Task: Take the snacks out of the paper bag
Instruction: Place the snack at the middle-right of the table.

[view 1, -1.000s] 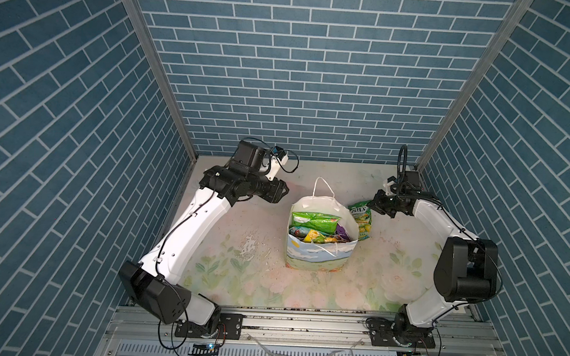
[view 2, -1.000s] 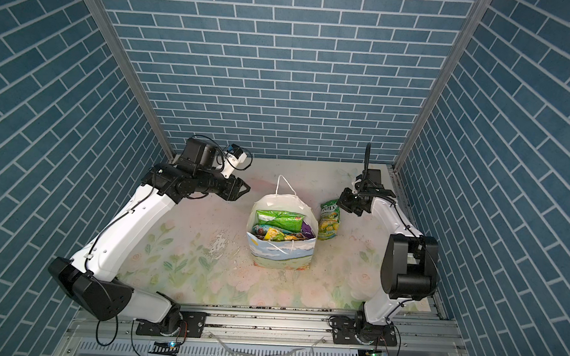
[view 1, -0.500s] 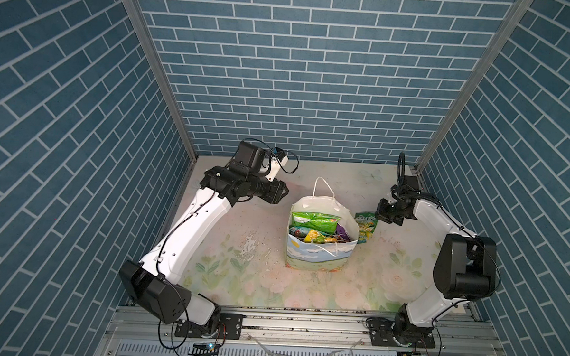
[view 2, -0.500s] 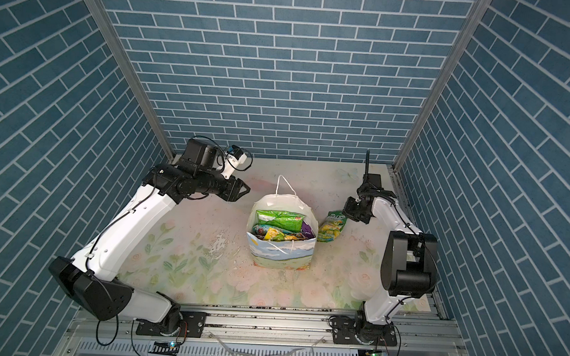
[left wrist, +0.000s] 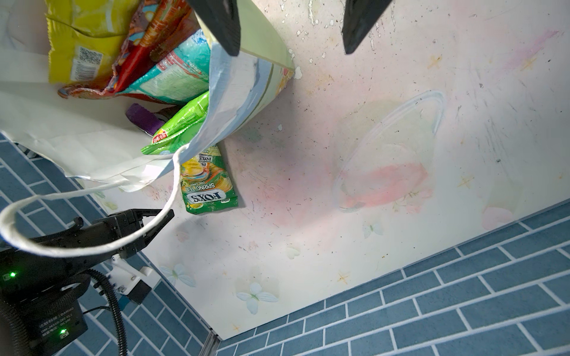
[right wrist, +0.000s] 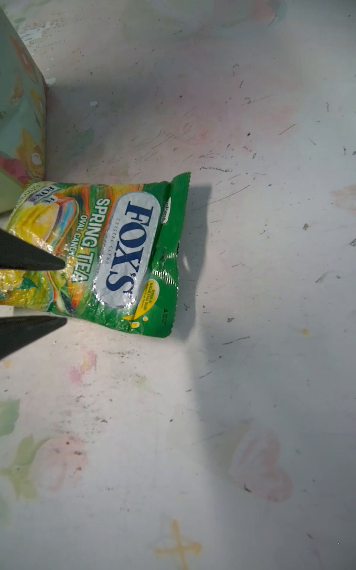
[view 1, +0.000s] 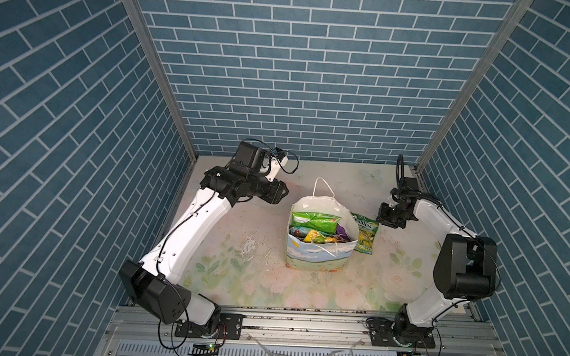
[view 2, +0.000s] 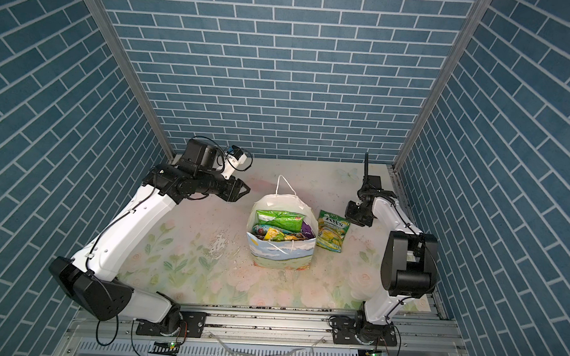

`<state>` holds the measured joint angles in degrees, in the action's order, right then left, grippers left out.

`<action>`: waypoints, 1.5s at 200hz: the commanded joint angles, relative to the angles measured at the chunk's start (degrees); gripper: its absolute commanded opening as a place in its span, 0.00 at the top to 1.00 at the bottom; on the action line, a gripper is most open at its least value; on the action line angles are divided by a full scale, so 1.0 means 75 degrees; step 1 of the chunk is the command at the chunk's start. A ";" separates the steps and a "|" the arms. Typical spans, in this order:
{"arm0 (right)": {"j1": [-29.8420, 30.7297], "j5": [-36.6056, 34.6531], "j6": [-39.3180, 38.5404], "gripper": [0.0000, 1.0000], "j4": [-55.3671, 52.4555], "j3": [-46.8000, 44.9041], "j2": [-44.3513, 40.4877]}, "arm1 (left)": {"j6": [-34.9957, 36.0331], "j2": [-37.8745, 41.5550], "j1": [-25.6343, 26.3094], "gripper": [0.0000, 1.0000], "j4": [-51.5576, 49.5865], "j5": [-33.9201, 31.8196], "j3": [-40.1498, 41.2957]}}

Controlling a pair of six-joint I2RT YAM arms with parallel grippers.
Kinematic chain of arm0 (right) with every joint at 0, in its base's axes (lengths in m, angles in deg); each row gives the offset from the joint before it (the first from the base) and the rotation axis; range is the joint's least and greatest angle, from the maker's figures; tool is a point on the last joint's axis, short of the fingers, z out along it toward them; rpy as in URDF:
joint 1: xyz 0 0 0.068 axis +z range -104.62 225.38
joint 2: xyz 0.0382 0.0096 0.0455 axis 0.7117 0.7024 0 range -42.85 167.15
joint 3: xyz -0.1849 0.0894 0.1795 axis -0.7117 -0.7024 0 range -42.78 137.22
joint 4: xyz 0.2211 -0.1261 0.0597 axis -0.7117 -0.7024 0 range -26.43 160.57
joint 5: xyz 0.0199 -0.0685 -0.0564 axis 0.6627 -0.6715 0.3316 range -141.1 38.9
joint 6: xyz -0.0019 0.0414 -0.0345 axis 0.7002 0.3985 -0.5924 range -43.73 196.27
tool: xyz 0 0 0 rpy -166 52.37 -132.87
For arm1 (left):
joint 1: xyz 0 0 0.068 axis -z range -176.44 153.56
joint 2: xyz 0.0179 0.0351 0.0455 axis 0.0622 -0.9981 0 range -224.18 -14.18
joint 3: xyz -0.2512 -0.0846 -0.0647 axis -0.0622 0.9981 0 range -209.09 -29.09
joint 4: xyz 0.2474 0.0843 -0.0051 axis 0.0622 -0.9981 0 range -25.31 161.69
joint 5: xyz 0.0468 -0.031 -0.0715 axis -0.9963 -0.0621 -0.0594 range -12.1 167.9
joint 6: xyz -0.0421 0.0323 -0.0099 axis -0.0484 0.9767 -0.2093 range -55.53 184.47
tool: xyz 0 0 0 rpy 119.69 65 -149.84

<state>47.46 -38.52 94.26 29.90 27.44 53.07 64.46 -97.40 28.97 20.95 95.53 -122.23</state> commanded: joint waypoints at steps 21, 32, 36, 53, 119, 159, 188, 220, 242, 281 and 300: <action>-0.0050 0.0530 -0.0512 0.73 -0.0473 0.0353 -0.0501 | -0.0010 0.0025 -0.0028 0.45 -0.0284 0.0157 0.0097; -0.0034 0.1025 -0.0662 0.73 -0.0416 0.0444 -0.0881 | 0.0001 0.0022 -0.0034 0.45 -0.0364 0.0169 0.0086; -0.0035 0.1231 -0.0709 0.73 -0.0393 0.0473 -0.1014 | 0.0001 0.0022 -0.0034 0.45 -0.0381 0.0169 0.0097; -0.0019 0.2125 -0.0829 0.73 -0.0142 0.0528 -0.1740 | -0.0004 0.0045 -0.0036 0.45 -0.0392 0.0140 0.0146; 0.1718 0.2515 -0.2229 0.70 -0.1309 0.2165 -0.3111 | -0.0144 -0.0019 -0.0036 0.46 -0.0332 0.0584 0.0058; 0.2899 0.2827 -0.3005 0.74 -0.2541 0.3255 -0.3248 | -0.0240 -0.0005 -0.0012 0.47 -0.0398 0.1107 0.0123; 0.3902 0.2148 -0.3387 0.74 -0.3705 0.3771 -0.3001 | -0.0215 -0.0056 0.0056 0.47 -0.0626 0.1376 0.0156; 0.4748 0.1932 -0.3466 0.74 -0.3918 0.3801 -0.2714 | -0.0249 -0.0116 0.0102 0.47 -0.0758 0.1267 0.0115; 0.5308 0.1559 -0.3634 0.75 -0.4002 0.3856 -0.2386 | -0.0335 -0.0041 0.0103 0.47 -0.0660 0.1090 0.0239; 0.5852 0.1236 -0.3864 0.75 -0.4084 0.4047 -0.1911 | -0.0523 0.0132 0.0093 0.47 -0.0372 0.0907 0.0463; 0.5973 0.1178 -0.3957 0.75 -0.4104 0.4114 -0.1730 | -0.0579 0.0150 0.0101 0.47 -0.0278 0.0915 0.0523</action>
<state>91.16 -27.88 68.41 1.31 55.92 39.48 61.11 -97.42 29.52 17.45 102.91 -119.04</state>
